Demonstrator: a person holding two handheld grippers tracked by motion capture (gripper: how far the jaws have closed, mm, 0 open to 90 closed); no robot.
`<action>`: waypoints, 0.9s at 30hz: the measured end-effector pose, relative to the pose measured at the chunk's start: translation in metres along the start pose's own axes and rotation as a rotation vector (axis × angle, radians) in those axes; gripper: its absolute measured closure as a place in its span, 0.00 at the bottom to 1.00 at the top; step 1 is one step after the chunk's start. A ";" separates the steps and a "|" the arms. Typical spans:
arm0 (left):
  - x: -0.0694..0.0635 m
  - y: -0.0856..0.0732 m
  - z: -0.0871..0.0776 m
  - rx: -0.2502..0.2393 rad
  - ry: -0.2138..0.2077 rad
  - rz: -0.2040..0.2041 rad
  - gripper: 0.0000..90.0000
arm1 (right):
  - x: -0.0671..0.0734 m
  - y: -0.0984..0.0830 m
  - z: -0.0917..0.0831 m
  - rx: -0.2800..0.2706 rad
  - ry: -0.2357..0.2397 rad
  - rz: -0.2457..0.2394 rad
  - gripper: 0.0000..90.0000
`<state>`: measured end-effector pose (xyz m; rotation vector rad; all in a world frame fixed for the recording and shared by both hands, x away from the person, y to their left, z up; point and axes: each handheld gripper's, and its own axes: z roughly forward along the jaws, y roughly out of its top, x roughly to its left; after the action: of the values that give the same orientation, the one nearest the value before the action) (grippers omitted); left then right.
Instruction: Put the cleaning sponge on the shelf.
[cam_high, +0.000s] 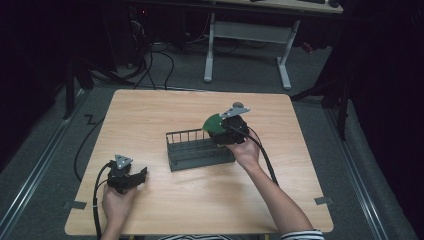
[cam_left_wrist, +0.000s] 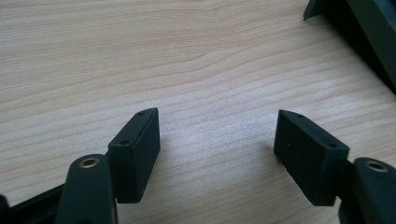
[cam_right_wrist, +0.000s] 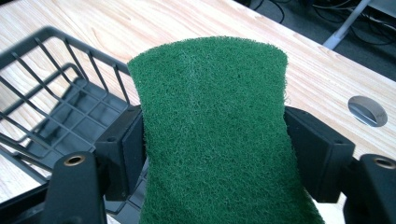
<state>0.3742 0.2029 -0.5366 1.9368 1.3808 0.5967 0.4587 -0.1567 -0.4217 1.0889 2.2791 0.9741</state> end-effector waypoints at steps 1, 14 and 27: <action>0.000 0.000 0.000 0.000 -0.001 0.000 0.35 | 0.001 0.000 0.001 0.003 -0.004 -0.005 0.30; 0.000 0.000 0.000 0.000 -0.006 -0.002 0.34 | 0.008 -0.007 0.011 0.034 -0.030 -0.013 0.30; 0.000 0.000 0.000 0.001 -0.005 0.001 0.34 | 0.007 -0.010 0.015 0.047 -0.026 -0.011 0.30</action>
<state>0.3739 0.2028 -0.5367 1.9384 1.3778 0.5917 0.4586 -0.1491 -0.4394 1.1013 2.2959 0.9011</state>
